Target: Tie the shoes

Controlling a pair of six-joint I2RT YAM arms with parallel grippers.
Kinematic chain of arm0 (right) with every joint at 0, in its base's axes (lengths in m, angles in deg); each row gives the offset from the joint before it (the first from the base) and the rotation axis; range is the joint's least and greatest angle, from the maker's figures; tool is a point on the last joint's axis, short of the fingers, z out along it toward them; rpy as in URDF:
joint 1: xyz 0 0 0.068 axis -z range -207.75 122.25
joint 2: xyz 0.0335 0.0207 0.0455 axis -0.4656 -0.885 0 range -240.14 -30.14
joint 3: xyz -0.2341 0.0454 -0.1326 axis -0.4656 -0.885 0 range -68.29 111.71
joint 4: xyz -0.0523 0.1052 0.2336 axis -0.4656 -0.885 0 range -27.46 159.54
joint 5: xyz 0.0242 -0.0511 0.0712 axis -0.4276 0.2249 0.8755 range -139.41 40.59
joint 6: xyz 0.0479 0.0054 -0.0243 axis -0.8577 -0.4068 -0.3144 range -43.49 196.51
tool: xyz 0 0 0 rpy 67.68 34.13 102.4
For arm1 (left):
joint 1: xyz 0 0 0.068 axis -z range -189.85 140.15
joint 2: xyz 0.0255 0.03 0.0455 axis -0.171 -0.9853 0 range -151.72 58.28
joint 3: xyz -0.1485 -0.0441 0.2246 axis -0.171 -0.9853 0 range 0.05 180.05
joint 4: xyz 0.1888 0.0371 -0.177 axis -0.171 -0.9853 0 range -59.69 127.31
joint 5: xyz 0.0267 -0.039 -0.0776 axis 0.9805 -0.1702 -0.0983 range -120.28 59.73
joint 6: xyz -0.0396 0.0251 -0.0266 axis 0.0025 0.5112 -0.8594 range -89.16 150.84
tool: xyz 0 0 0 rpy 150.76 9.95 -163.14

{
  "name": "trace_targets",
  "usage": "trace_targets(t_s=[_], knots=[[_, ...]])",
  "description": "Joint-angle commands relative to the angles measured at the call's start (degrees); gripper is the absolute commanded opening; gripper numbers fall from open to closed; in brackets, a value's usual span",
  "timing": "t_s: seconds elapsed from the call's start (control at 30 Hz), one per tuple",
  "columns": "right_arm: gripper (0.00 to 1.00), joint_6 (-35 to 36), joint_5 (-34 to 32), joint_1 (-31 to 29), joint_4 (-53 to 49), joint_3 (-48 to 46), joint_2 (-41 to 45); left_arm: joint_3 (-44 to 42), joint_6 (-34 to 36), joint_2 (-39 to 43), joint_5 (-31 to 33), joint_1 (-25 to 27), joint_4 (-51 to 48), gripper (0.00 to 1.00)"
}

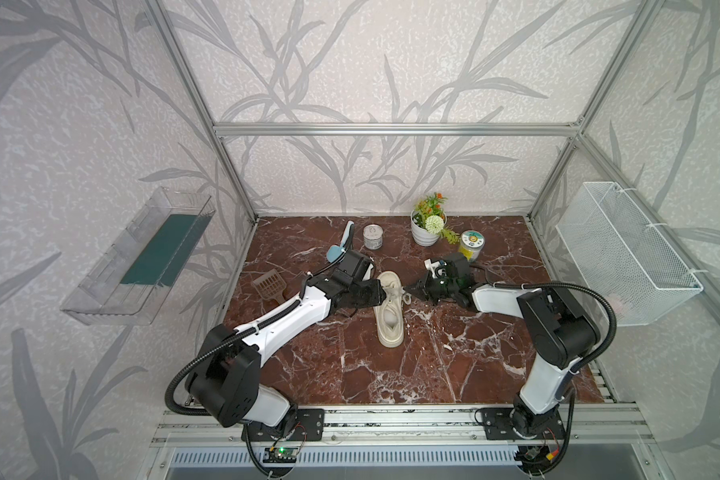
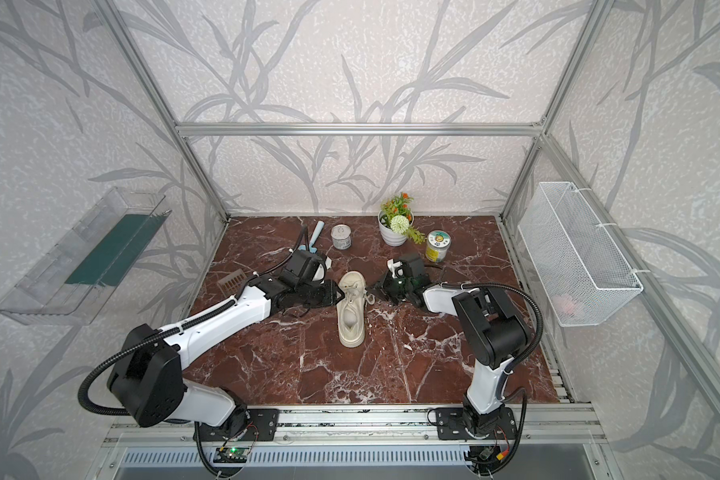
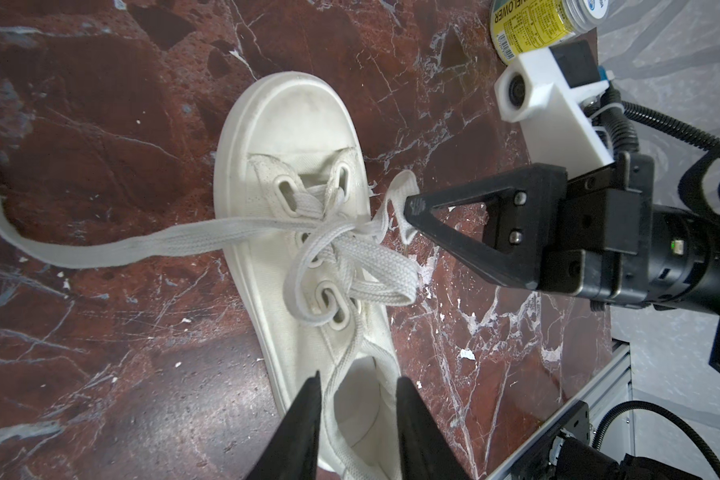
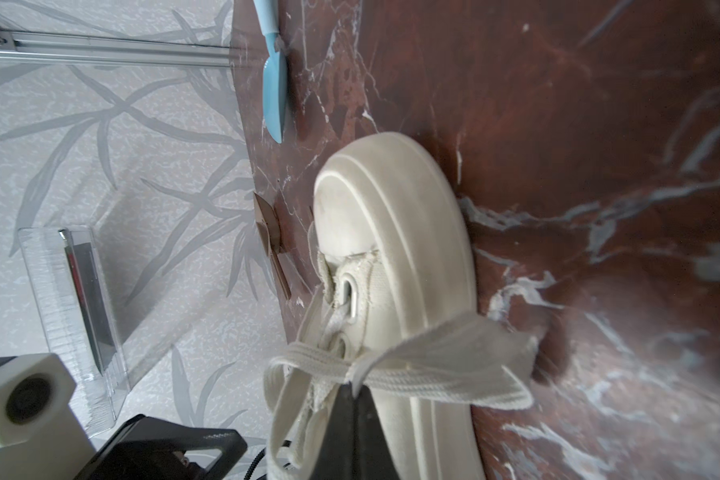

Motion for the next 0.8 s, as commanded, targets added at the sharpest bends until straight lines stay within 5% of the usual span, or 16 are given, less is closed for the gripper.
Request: trace_targets(t_s=[0.0, 0.77], knots=[[0.01, -1.9, 2.0, 0.0, 3.5, 2.2, -1.3, 0.1, -1.0, -0.1, -1.1, 0.2, 1.8, 0.33], [0.0, -4.3, 4.6, -1.8, 5.7, 5.0, -5.0, -1.8, -1.7, 0.5, -1.6, 0.4, 3.3, 0.33]])
